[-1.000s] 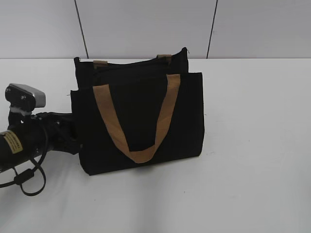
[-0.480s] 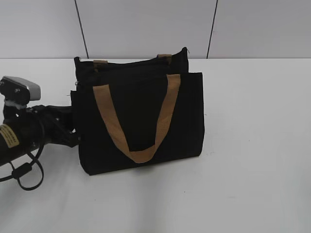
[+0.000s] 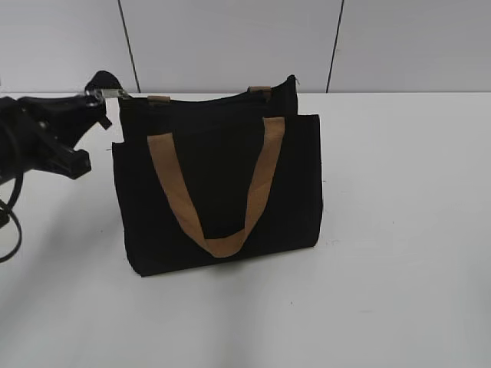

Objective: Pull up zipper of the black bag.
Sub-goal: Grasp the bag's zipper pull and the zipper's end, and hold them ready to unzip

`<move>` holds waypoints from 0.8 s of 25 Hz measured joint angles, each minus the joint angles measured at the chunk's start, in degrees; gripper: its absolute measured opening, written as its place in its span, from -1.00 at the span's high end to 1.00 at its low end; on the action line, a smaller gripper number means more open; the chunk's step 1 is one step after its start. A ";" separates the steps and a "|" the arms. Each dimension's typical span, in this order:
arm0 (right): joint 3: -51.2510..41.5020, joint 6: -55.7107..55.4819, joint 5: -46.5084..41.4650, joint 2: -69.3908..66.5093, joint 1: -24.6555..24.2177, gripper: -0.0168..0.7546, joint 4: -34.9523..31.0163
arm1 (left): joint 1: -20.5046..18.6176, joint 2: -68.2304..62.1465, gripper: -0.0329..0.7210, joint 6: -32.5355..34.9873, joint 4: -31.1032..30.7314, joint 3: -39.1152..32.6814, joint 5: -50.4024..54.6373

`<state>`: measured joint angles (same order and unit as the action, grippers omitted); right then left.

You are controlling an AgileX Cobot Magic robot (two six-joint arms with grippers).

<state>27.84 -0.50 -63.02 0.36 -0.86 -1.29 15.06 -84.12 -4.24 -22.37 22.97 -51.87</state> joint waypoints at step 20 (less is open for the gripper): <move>0.00 0.00 0.00 0.00 0.00 -0.30 -0.36 | 0.00 9.98 0.93 -4.06 -2.85 0.00 7.90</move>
<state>27.84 -0.50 -63.02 0.36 -0.86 -1.66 15.06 -74.14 -8.30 -25.22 22.97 -43.97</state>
